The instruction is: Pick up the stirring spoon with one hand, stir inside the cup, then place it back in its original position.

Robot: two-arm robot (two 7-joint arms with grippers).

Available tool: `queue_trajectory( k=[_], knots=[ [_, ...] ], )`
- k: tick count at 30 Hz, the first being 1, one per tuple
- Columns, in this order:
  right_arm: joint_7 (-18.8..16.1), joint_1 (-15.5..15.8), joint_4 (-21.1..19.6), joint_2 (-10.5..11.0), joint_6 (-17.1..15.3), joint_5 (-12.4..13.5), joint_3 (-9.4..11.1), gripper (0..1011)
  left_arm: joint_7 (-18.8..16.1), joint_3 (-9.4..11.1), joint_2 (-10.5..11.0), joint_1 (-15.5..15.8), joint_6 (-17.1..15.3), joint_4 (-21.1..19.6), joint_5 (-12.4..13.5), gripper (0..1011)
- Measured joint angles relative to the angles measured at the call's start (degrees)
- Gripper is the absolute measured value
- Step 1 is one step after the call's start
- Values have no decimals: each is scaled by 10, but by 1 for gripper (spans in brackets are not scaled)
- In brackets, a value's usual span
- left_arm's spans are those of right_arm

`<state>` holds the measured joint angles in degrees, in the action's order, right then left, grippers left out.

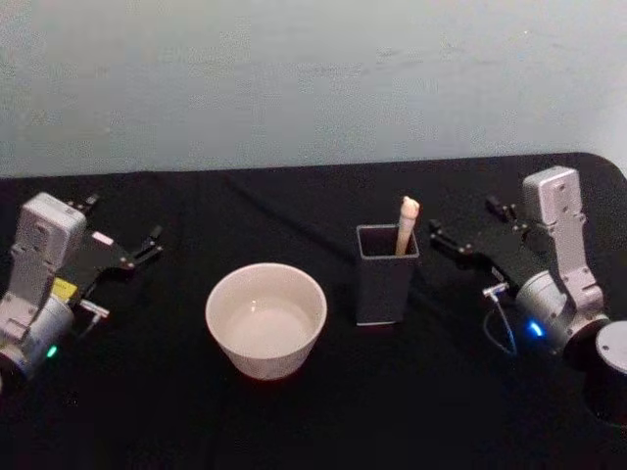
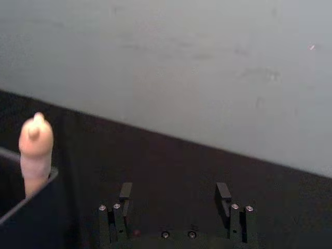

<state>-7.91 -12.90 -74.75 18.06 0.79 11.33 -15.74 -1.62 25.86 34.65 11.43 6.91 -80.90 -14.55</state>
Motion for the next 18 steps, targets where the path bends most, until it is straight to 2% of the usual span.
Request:
queue_trajectory(
  k=[5,18],
  knots=[
    [-5,-1,10,-4,-6,-8,-1,1002,0,0,0,0,0,0,0,1001],
    [-4,-1,8,-3,-5,-8,-1,1003,0,0,0,0,0,0,0,1001]
  ],
)
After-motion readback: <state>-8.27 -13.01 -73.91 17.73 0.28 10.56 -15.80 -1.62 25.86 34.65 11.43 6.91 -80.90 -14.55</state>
